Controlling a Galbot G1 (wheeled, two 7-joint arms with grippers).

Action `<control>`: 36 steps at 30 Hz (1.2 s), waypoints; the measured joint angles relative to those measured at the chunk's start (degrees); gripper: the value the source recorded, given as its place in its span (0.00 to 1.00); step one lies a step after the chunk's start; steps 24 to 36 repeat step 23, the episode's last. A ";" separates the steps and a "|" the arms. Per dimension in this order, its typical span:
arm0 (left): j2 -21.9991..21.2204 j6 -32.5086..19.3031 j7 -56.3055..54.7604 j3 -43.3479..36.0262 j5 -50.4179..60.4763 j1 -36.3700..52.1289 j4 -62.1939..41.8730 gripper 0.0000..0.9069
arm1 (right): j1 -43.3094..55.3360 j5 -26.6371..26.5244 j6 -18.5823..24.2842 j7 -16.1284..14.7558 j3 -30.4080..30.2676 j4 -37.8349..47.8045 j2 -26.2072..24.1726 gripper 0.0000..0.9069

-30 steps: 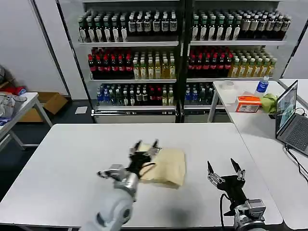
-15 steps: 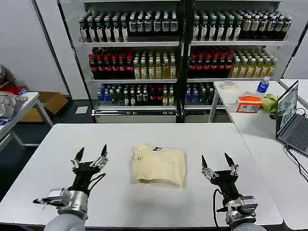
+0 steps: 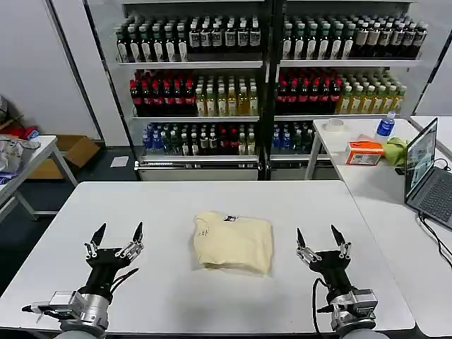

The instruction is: Fold and organize the clothes.

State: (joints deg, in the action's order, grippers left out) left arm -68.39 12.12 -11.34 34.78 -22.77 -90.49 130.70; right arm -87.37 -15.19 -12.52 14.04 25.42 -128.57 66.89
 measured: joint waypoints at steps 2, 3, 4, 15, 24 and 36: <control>0.54 0.27 0.66 0.67 -0.07 -0.52 0.40 1.00 | -0.18 0.24 -0.07 -0.22 0.11 -0.17 -0.11 1.00; 0.78 0.44 0.97 0.98 -0.15 -0.72 0.60 1.00 | -0.31 0.38 -0.18 -0.33 0.17 -0.32 -0.20 1.00; 1.05 0.62 1.25 1.33 -0.25 -0.90 0.81 1.00 | -0.37 0.47 -0.29 -0.40 0.21 -0.42 -0.31 1.00; 2.63 1.73 3.47 3.97 -0.81 -2.90 2.37 1.00 | -0.65 1.12 -1.34 -0.89 0.30 -1.23 -1.01 1.00; 3.48 2.46 4.39 5.01 -1.01 -3.32 2.71 1.00 | -0.25 1.25 -1.73 -1.00 0.28 -1.28 -1.26 1.00; 3.48 2.46 4.39 5.01 -1.01 -3.32 2.71 1.00 | -0.25 1.25 -1.73 -1.00 0.28 -1.28 -1.26 1.00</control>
